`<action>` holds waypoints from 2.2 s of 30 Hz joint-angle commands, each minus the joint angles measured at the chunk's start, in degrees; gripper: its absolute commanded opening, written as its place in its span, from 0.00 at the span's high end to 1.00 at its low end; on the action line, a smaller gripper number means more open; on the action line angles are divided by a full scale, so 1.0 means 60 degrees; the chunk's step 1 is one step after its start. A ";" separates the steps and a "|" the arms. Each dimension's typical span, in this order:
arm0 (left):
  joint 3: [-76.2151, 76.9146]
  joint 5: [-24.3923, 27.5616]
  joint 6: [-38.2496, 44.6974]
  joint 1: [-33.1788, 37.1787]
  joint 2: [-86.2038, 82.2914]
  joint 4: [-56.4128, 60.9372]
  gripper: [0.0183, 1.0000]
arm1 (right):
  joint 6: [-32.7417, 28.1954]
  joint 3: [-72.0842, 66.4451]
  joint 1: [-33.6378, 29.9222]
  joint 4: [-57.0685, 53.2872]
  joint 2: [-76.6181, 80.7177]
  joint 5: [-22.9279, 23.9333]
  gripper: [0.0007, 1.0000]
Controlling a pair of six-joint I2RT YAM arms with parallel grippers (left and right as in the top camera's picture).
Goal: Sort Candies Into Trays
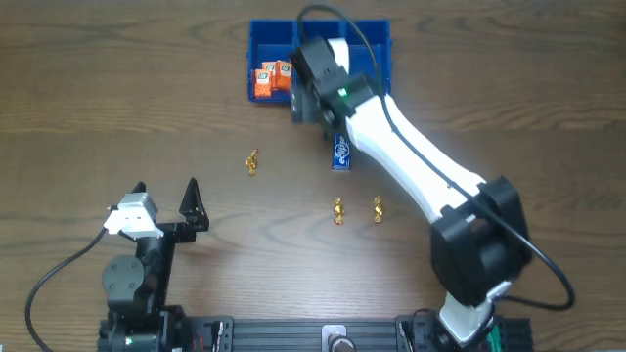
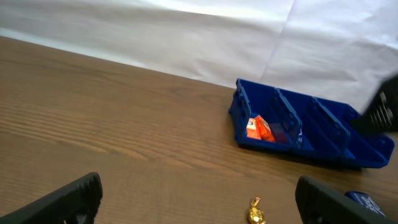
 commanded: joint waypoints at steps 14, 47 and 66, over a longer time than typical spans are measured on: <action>-0.0189 0.0204 0.0164 0.0058 -0.0062 -0.0302 0.00 | 0.1333 -0.1563 -0.0262 0.0299 0.1308 -0.0576 0.07; -0.0189 0.0204 0.0164 0.0058 -0.0062 -0.0302 0.00 | 0.0004 0.2153 -0.0295 -0.1424 0.0404 0.0047 0.85; -0.0189 0.0204 0.0164 0.0058 -0.0062 -0.0302 0.00 | -0.1009 0.6397 -0.0962 -0.0678 0.4138 0.0586 0.76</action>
